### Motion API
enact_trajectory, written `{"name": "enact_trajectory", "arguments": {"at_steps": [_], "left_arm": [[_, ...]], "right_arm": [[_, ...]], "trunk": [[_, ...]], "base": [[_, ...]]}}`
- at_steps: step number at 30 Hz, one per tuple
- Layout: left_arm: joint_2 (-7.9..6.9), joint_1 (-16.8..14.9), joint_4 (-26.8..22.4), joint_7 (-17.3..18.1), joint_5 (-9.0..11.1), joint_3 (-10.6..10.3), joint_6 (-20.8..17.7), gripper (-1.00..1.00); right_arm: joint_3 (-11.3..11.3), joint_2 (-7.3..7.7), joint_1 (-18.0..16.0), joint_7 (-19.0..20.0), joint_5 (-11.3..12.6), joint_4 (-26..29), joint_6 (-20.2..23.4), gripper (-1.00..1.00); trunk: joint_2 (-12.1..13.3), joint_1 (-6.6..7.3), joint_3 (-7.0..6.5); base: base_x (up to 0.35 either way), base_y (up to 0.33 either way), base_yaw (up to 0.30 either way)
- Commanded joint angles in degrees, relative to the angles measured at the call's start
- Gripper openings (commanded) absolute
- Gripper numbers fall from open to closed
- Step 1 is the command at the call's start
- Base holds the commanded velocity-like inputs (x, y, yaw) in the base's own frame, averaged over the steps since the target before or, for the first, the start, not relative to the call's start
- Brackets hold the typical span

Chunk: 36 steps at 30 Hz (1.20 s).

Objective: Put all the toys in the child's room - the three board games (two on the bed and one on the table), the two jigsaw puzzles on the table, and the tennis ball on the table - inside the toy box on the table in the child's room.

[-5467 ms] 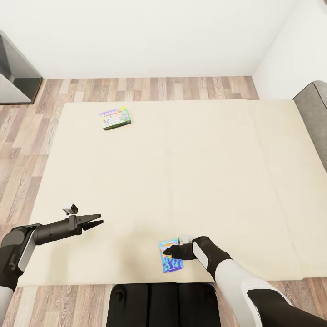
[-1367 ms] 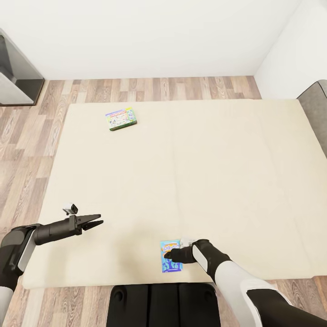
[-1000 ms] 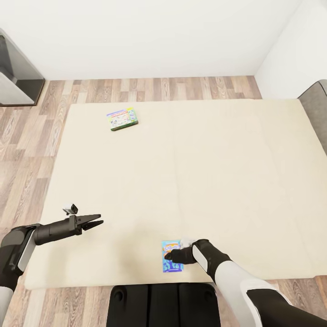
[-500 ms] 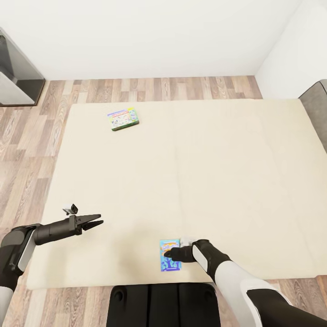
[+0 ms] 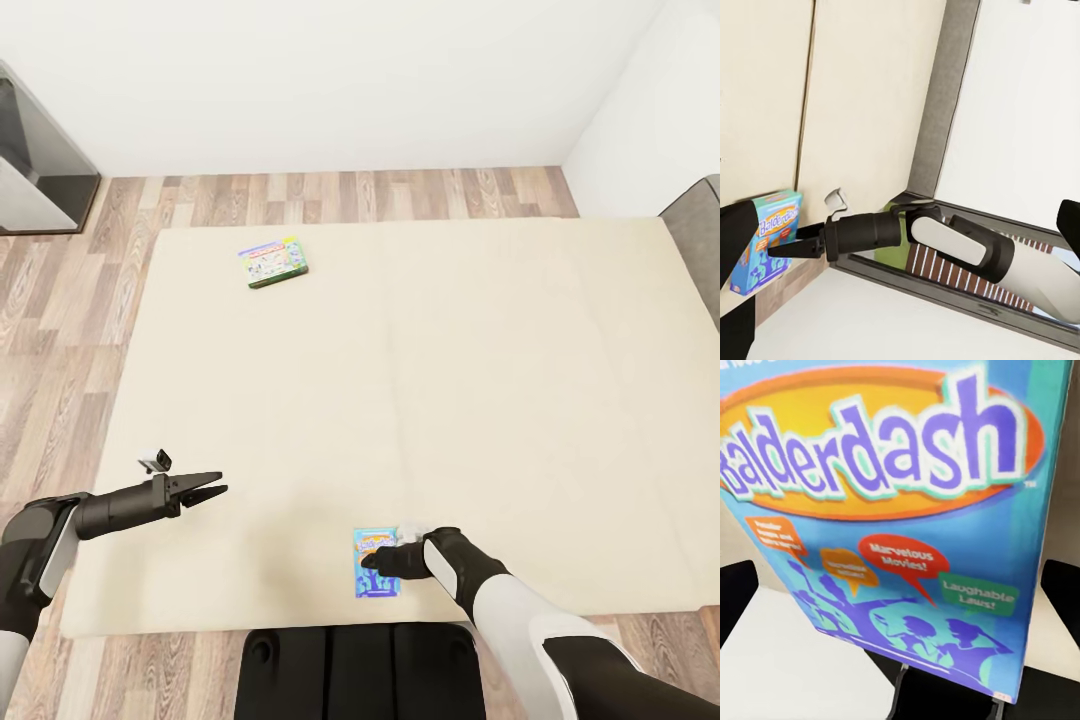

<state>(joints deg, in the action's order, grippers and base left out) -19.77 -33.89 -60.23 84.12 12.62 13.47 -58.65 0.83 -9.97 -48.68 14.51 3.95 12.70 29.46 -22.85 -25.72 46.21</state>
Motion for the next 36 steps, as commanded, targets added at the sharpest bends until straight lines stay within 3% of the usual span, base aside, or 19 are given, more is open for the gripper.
{"name": "enact_trajectory", "arguments": {"at_steps": [1,36], "left_arm": [[0.0,-0.04,0.02,0.17,0.04,-0.03,-0.61,1.0],[0.0,-0.04,0.03,0.17,0.13,-0.03,-0.68,1.0]], "right_arm": [[0.49,-0.03,-0.01,0.26,1.5,0.14,-1.16,1.0],[0.49,-0.03,-0.01,0.26,1.5,0.14,-1.25,1.0]], "trunk": [[-0.07,-0.06,0.07],[-0.07,-0.06,0.07]], "base": [[0.0,0.083,0.0],[-0.013,0.027,0.0]]}}
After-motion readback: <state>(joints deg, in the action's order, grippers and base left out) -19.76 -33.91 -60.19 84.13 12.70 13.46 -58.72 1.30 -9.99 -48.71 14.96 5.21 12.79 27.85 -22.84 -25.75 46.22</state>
